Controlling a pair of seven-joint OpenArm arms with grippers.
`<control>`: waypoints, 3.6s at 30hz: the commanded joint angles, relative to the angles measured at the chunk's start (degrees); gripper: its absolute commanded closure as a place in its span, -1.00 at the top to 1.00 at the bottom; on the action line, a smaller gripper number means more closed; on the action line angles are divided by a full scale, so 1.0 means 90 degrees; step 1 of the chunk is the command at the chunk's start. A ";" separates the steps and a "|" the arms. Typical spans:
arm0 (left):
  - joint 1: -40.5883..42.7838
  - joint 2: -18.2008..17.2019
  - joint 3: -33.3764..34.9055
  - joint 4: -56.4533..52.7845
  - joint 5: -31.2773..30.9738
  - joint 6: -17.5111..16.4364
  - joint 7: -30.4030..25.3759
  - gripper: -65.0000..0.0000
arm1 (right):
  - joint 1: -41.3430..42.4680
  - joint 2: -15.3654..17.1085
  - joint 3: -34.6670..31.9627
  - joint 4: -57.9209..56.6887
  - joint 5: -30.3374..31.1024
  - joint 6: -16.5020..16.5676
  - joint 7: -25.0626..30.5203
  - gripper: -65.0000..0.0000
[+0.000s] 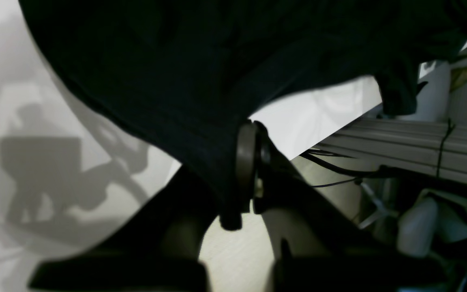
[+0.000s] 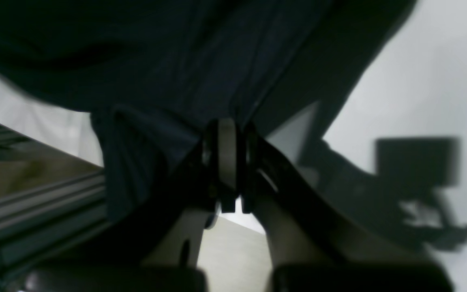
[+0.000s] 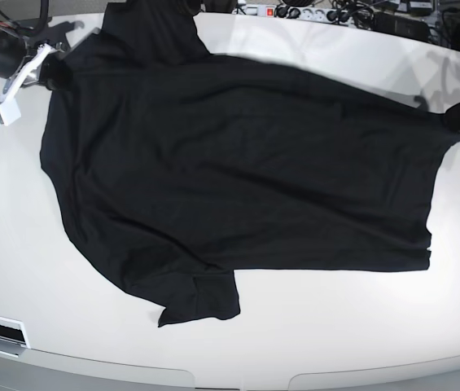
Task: Layout the t-shirt on the table in an organized manner, then fold the t-shirt properly
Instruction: 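Lift the shirt edges with both grippers and drag them away from the hem, then lower the shirt flat and open both grippers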
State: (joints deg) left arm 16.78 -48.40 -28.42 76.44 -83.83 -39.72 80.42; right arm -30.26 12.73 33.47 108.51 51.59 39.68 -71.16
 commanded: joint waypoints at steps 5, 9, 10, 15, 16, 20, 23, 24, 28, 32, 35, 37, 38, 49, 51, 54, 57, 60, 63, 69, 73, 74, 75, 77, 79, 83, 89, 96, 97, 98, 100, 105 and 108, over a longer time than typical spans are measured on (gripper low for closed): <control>0.0267 -0.0571 -0.0070 0.0185 -0.0130 -0.0031 -0.0047 -1.00 | -0.0325 0.0197 0.0036 0.0444 -0.0291 0.0035 0.0185 -1.00; 0.0585 -0.0850 -0.0070 0.0185 -0.0130 -0.0031 -0.0047 -1.00 | -0.0432 0.0347 0.0036 0.0444 -0.0318 0.0035 0.0160 -1.00; 0.0692 -0.0886 -0.0070 0.0185 -0.0130 -0.0031 -0.0047 -1.00 | -0.0469 0.0379 0.0036 0.0444 -0.0311 0.0035 0.0163 -1.00; 0.1241 -0.0850 -0.0070 0.0185 -0.0130 -0.0031 -0.0047 -1.00 | -0.0651 0.0442 0.0036 0.0444 -0.0206 0.0035 0.0087 -1.00; 0.1343 -0.0840 -0.0070 0.0185 -0.0130 -0.0031 -0.0047 -1.00 | -0.0716 0.0442 0.0036 0.0444 -0.0124 0.0035 0.0090 -1.00; 0.1710 -0.0811 -0.0068 0.0185 -0.0130 -0.0031 -0.0047 -1.00 | -0.0840 0.0440 0.0034 0.0444 0.0250 0.0035 -0.0075 -1.00; 0.1953 -0.0809 -0.0068 0.0185 -0.0130 -0.0031 -0.0047 -1.00 | -0.0843 0.0440 0.0034 0.0444 0.0299 0.0035 -0.0197 -1.00; 0.2021 -0.0809 -0.0068 0.0182 -0.0130 -0.0031 -0.0047 -1.00 | -0.0843 0.0440 0.0034 0.0444 0.0345 0.0035 -0.0202 -1.00; 0.2212 -0.0814 -0.0070 0.0185 -0.0130 -0.0031 -0.0047 -1.00 | -0.1003 0.0444 0.0036 0.0444 0.0721 0.0035 -0.0471 -1.00; 0.2212 -0.0794 -0.0070 0.0172 -0.0130 -0.0031 -0.0047 -1.00 | -0.1248 0.0444 0.0034 0.0444 0.0940 0.0035 -0.0559 -1.00; 0.2210 -0.0797 -0.0070 0.0172 0.0119 -0.0031 -0.0047 -1.00 | -0.1384 0.0476 0.0036 0.0444 0.0913 0.0035 -0.0561 -1.00; 0.2210 -0.0799 -0.0070 0.0172 0.0245 -0.0031 -0.0047 -1.00 | -0.1479 0.0500 0.0036 0.0444 0.0916 0.0035 -0.0563 -1.00; 0.2212 -0.0799 -0.0070 0.0172 0.0262 -0.0031 -0.0047 -1.00 | -0.1511 0.0503 0.0036 0.0444 0.0913 0.0035 -0.0568 -1.00; 0.2523 -0.0794 -0.0070 0.0175 -0.0130 -0.0031 -0.0047 -1.00 | -0.1530 0.0508 0.0036 0.0444 0.0962 0.0035 -0.0481 -1.00; 0.2528 -0.0794 -0.0070 0.0175 -0.0130 -0.0031 -0.0047 -1.00 | -0.1525 0.0508 0.0036 0.0444 0.0952 0.0035 -0.0488 -1.00; 0.2606 -0.0797 -0.0070 0.0175 -0.0107 -0.0031 -0.0047 -1.00 | -0.1525 0.0510 0.0036 0.0444 0.0886 0.0035 -0.0491 -1.00; 0.2841 -0.0799 -0.0070 0.0175 0.0000 -0.0031 -0.0047 -1.00 | -0.1528 0.0510 0.0036 0.0444 0.0886 0.0035 -0.0561 -1.00; 0.3191 -0.0799 -0.0070 0.0175 -0.0005 -0.0031 -0.0047 -1.00 | -0.1525 0.0508 0.0036 0.0444 0.0891 0.0035 -0.0559 -1.00; 0.3483 -0.0797 -0.0070 0.0175 -0.0005 -0.0031 -0.0047 -1.00 | -0.1523 0.0510 0.0036 0.0444 0.0889 0.0035 -0.0556 -1.00; 0.3514 -0.0806 -0.0070 0.0175 -0.0056 -0.0031 -0.0047 -1.00 | -0.1525 0.0510 0.0036 0.0444 0.0889 0.0035 -0.0559 -1.00; 0.3186 -0.0811 -0.0070 0.0175 -0.0056 -0.0031 -0.0047 -1.00 | -0.1511 0.0510 0.0036 0.0444 0.0940 0.0035 -0.0432 -1.00; 0.3036 -0.0811 -0.0070 0.0175 -0.0075 -0.0031 -0.0047 -1.00 | -0.1494 0.0510 0.0036 0.0444 0.0935 0.0035 -0.0381 -1.00; 0.2873 -0.0811 -0.0070 0.0175 -0.0109 -0.0031 -0.0047 -1.00 | -0.1460 0.0510 0.0036 0.0444 0.0947 0.0035 -0.0384 -1.00; 0.2516 -0.0811 -0.0070 0.0175 -0.0130 -0.0031 -0.0047 -1.00 | -0.1377 0.0510 0.0036 0.0444 0.0935 0.0035 -0.0386 -1.00; 0.2159 -0.0809 -0.0070 0.0180 -0.0130 -0.0031 -0.0047 -1.00 | -0.1292 0.0510 0.0036 0.0444 0.0935 0.0035 -0.0389 -1.00; 0.1625 -0.0794 -0.0070 0.0177 -0.0130 -0.0031 -0.0047 -1.00 | -0.1166 0.0510 0.0036 0.0444 0.0889 0.0035 -0.0384 -1.00; 0.1129 -0.0794 -0.0070 0.0177 -0.0130 -0.0031 -0.0047 -1.00 | -0.0831 0.0508 0.0036 0.0442 0.0886 0.0035 -0.0335 -1.00; 0.1039 -0.0794 -0.0070 0.0172 -0.0130 -0.0031 -0.0047 -1.00 | -0.0447 0.0505 0.0036 0.0437 0.0627 0.0035 -0.0051 -1.00; 0.1039 -0.0794 -0.0070 0.0172 -0.0130 -0.0031 -0.0047 -1.00 | -0.0444 0.0505 0.0036 0.0437 0.0376 0.0035 0.0151 -1.00; 0.1039 -0.0794 -0.0070 0.0172 -0.0019 -0.0031 -0.0047 -1.00 | -0.0447 0.0505 0.0036 0.0437 0.0117 0.0035 0.0391 -1.00; 0.1039 -0.0794 -0.0070 0.0172 0.0311 -0.0031 -0.0272 -1.00 | -0.0447 0.0505 0.0036 0.0437 -0.0340 0.0035 0.0787 -1.00; 0.1039 -0.0729 -0.0070 0.0172 0.1001 -0.0031 -0.0928 -1.00 | -0.0447 0.0493 0.0034 0.0437 -0.0430 0.0035 0.1013 -1.00; 0.0959 -0.0561 -0.0070 0.0172 0.1258 -0.0031 -0.0967 -1.00 | -0.0444 0.0493 0.0034 0.0437 -0.0430 0.0035 0.1035 -1.00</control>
State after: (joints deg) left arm 25.93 -51.79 -28.42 77.58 -71.99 -39.75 72.01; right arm -34.26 16.34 33.41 111.48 47.46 39.72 -63.05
